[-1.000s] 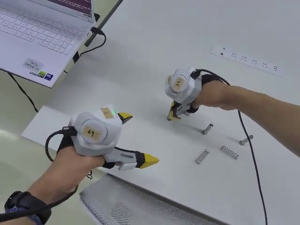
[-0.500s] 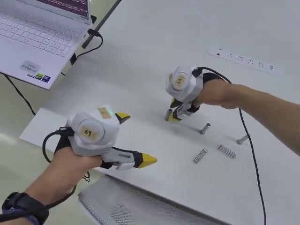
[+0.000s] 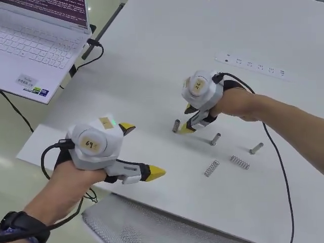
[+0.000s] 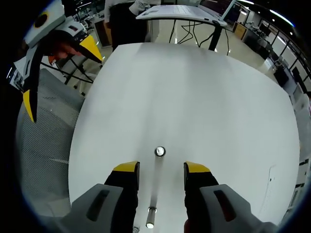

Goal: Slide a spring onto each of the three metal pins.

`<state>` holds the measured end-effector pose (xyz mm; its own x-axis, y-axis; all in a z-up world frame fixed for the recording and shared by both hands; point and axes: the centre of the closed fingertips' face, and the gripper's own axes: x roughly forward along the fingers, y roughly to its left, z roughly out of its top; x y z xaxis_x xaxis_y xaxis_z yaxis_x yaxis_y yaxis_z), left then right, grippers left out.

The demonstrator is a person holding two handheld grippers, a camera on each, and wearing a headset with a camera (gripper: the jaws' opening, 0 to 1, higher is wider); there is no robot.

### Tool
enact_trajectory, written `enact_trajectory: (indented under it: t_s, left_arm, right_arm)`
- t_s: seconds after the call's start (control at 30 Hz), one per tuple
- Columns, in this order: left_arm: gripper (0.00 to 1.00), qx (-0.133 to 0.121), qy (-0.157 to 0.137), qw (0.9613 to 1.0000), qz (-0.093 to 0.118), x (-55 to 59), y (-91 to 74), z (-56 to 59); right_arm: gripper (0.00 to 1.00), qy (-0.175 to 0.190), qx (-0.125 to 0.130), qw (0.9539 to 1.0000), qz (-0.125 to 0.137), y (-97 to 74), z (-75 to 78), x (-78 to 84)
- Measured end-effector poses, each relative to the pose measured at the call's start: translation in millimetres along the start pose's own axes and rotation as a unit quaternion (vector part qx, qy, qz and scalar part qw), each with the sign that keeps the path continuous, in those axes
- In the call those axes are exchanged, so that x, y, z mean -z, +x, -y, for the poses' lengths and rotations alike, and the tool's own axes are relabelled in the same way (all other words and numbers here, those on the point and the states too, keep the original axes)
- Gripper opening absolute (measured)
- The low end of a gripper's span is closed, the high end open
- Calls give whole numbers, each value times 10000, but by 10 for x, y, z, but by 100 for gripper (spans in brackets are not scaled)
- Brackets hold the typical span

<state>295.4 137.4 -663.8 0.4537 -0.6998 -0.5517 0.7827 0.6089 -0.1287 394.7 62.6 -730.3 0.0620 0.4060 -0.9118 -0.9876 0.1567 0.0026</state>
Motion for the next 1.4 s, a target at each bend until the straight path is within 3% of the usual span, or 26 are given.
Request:
enact_trajectory:
  t_s: [0.33, 0.6, 0.63, 0.7, 1.2, 1.4]
  left_arm:
    - [79, -9, 67, 10000, 3, -66, -8, 0]
    - [79, -15, 111, 9999, 18, -112, -4, -1]
    - [79, -11, 118, 9999, 20, -122, -3, 2]
    - [79, -5, 126, 9999, 25, -131, 1, 4]
    - [79, 10, 171, 9998, 38, -183, 13, 6]
    - [79, 29, 201, 9998, 40, -210, 25, 23]
  right_arm:
    - [35, 564, 266, 9969, 480, -196, -2, 79]
    - [38, 1170, 471, 9858, 1111, -380, 41, 59]
    - [38, 1301, 550, 9814, 1303, -429, 57, 46]
    - [38, 1428, 587, 9772, 1459, -482, 56, 52]
    - [41, 1755, 915, 9620, 1881, -732, -28, 266]
    - [44, 1947, 1097, 9528, 2055, -880, -78, 410]
